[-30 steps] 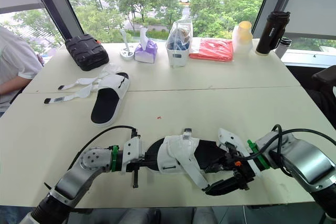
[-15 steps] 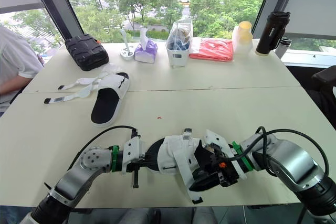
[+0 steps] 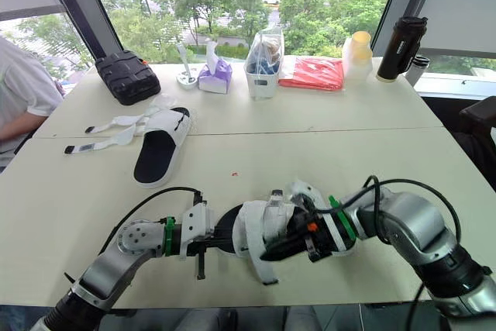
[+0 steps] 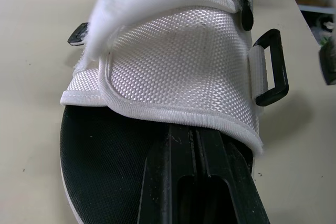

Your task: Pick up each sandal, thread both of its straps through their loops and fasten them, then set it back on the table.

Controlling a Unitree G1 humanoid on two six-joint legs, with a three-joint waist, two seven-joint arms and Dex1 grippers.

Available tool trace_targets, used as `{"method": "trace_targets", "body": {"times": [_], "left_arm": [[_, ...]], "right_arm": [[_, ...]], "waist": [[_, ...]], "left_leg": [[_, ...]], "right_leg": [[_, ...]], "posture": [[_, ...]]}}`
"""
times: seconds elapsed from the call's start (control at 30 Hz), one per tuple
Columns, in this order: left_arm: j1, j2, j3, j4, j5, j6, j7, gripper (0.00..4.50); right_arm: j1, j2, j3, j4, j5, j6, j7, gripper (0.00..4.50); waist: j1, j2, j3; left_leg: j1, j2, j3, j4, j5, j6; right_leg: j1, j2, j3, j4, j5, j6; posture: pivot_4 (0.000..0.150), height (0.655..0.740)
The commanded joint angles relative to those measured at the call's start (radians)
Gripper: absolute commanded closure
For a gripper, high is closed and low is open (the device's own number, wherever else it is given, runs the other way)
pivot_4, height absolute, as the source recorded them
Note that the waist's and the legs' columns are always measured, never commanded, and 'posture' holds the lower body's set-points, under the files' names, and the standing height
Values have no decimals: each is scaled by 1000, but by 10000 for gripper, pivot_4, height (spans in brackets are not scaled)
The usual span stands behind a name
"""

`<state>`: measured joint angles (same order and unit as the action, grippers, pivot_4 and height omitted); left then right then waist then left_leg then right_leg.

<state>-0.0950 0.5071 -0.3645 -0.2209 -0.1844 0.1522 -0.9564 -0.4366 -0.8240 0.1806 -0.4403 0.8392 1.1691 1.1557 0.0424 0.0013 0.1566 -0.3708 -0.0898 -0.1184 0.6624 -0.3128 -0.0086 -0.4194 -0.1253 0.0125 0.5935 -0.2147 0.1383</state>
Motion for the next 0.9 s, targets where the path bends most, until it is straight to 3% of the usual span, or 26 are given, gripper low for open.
{"method": "trace_targets", "body": {"times": [0.03, 0.5, 0.6, 0.73, 0.9], "left_arm": [[56, 12, -116, 69, 57, 74, -32, 45000], [54, 11, -119, 75, 58, 70, -32, 45000], [55, 12, -119, 77, 58, 68, -33, 45000], [56, 13, -119, 77, 58, 67, -33, 45000], [62, 16, -119, 74, 59, 65, -31, 45000]], "right_arm": [[-35, 18, -33, 8, 48, 41, -33, 44759], [128, -16, 19, -71, 8, -18, -75, 44759], [151, -7, 15, -76, 22, -10, -94, 36352], [158, 7, 18, -75, 20, -7, -129, 15907], [161, 42, 18, -71, 33, 10, -165, 15907]], "waist": [[1, -1, -1], [1, 0, -2], [0, 0, -2], [-1, 0, -3], [-1, 0, -4]], "left_leg": [[0, 0, 0, 0, 0, 0], [0, -2, 1, 1, -1, 2], [0, -2, 1, 1, -1, 2], [0, -2, 1, 1, -1, 2], [0, -2, 1, 1, -1, 2]], "right_leg": [[0, 0, 0, 0, 0, 0], [0, -2, 0, 0, 0, 0], [0, -2, 0, 0, 0, 0], [0, -2, 0, 0, 0, 0], [0, -2, 0, 0, 0, 0]], "posture": [[1500, 7400], [1500, 7400], [1500, 7400], [1500, 7400], [1500, 7400]]}}
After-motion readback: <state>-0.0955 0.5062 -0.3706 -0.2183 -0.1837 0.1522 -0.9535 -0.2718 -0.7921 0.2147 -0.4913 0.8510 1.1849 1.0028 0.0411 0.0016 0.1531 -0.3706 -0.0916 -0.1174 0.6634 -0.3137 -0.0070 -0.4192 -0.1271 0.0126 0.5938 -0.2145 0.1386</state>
